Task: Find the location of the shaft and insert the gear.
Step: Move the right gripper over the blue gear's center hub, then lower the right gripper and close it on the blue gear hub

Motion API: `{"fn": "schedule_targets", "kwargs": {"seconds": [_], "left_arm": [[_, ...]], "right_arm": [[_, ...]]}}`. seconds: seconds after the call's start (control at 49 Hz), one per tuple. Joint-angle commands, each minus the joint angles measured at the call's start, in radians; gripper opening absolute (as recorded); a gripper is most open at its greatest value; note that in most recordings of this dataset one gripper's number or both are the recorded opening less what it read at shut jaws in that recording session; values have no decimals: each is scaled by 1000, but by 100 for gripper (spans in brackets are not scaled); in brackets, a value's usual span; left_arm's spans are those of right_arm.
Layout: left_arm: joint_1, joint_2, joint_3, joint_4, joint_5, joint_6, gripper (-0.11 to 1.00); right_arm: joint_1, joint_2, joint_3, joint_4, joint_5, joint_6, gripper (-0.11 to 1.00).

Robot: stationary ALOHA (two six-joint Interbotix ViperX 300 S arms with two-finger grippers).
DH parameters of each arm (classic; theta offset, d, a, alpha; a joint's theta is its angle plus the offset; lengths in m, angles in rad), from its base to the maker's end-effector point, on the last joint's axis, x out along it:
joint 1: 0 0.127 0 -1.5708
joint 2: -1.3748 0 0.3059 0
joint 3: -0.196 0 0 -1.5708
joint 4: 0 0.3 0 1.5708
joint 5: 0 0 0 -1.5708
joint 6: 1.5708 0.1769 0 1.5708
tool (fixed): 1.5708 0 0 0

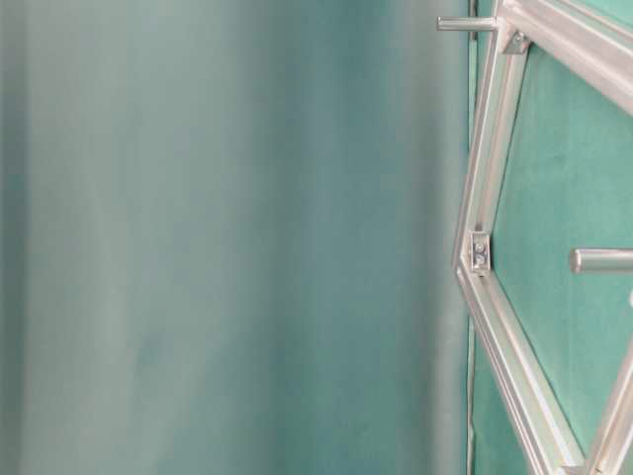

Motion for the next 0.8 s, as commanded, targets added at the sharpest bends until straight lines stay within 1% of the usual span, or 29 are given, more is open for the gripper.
{"fn": "schedule_targets", "kwargs": {"seconds": [0.0, 0.184, 0.326, 0.51, 0.653, 0.775], "left_arm": [[2, 5, -25, -2, -5, -2, 2], [2, 3, -25, -2, -5, 0, 2], [0, 2, -25, -2, -5, -2, 2], [2, 2, -26, -2, -5, 0, 2], [2, 0, -28, -2, -5, 0, 2], [2, 0, -28, -2, -2, 0, 2]], "right_arm": [[0, 14, -34, 0, 34, 3, 93], [14, 41, -49, 12, 133, 11, 93], [28, 86, -67, 18, 189, 55, 93], [60, 170, -107, 18, 293, 107, 93], [78, 230, -140, 18, 344, 133, 93], [86, 272, -163, 18, 383, 138, 93]]}}
